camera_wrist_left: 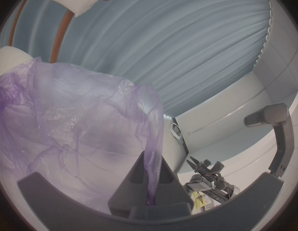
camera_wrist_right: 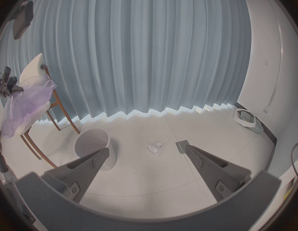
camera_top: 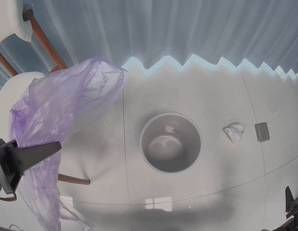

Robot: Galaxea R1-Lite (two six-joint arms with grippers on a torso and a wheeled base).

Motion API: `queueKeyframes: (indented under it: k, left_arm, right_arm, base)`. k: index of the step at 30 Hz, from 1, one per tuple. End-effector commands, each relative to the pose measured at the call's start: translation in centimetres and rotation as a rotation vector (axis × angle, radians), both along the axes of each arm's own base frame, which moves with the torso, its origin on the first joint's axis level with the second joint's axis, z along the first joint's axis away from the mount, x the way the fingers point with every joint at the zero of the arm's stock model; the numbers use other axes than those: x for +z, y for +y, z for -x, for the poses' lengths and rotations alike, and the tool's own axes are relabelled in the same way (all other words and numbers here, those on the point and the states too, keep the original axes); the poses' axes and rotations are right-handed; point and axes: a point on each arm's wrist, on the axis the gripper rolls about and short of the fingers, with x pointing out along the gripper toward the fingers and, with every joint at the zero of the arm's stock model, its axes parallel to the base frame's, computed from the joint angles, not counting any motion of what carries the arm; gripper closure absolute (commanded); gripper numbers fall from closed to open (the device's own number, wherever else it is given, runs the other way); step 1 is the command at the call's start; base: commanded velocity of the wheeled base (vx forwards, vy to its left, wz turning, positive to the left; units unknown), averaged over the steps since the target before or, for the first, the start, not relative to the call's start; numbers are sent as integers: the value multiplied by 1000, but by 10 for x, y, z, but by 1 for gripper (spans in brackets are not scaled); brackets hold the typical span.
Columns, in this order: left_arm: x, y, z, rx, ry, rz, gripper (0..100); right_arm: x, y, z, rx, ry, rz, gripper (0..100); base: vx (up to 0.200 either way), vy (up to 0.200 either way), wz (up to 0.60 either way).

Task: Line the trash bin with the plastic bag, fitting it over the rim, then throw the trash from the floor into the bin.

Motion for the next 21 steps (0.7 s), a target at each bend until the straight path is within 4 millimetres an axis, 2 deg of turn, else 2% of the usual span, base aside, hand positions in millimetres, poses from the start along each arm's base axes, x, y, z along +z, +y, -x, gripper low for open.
queueKeyframes:
  k: [1, 6, 15, 17, 21]
  left_arm:
    - [2, -2, -2, -43, 28, 22, 100]
    - [6, -8, -7, -122, 73, 48, 100]
    - [11, -17, -16, -260, 47, 86, 100]
    - [12, -25, -17, -346, 76, 113, 100]
    - [11, -34, -21, -398, 110, 132, 100]
  right_arm:
    - [-5, 0, 0, 0, 0, -2, 0]
    - [-5, 0, 0, 0, 0, -2, 0]
    - [-5, 0, 0, 0, 0, -2, 0]
    - [-5, 0, 0, -2, 0, -2, 0]
    - [-5, 0, 0, 0, 0, -2, 0]
  base:
    - [0, 0, 0]
    - [0, 0, 0]
    - [0, 0, 0]
    - [0, 0, 0]
    - [0, 0, 0]
